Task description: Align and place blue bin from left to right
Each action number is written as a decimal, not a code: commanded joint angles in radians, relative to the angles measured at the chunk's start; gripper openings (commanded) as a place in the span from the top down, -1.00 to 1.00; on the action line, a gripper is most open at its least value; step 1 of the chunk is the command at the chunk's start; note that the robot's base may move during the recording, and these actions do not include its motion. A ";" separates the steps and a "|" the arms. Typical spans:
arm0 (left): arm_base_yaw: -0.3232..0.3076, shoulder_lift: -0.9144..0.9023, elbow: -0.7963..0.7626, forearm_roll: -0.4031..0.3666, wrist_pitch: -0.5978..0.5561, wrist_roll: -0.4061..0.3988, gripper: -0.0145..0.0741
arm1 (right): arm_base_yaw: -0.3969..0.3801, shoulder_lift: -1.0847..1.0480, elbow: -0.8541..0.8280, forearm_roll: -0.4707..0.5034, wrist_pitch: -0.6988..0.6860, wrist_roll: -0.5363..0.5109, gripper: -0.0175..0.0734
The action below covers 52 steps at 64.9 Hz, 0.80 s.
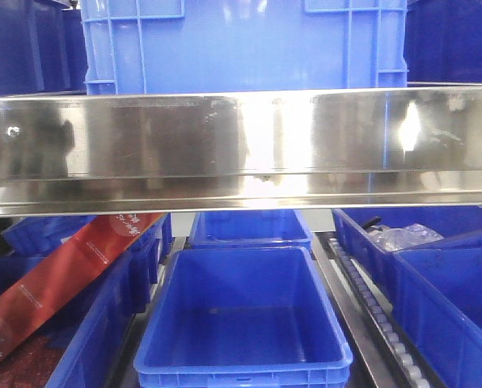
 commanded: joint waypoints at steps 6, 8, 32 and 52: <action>0.003 -0.005 -0.001 -0.005 -0.024 0.002 0.92 | -0.005 -0.003 -0.001 0.003 -0.027 -0.004 0.79; 0.003 -0.005 -0.001 -0.005 -0.024 0.002 0.92 | -0.005 -0.003 -0.001 0.003 -0.027 -0.004 0.79; 0.003 -0.005 -0.001 -0.005 -0.024 0.002 0.92 | -0.005 -0.003 -0.001 0.003 -0.027 -0.004 0.79; 0.003 -0.005 -0.001 -0.005 -0.024 0.002 0.92 | -0.005 -0.003 -0.001 0.003 -0.027 -0.004 0.79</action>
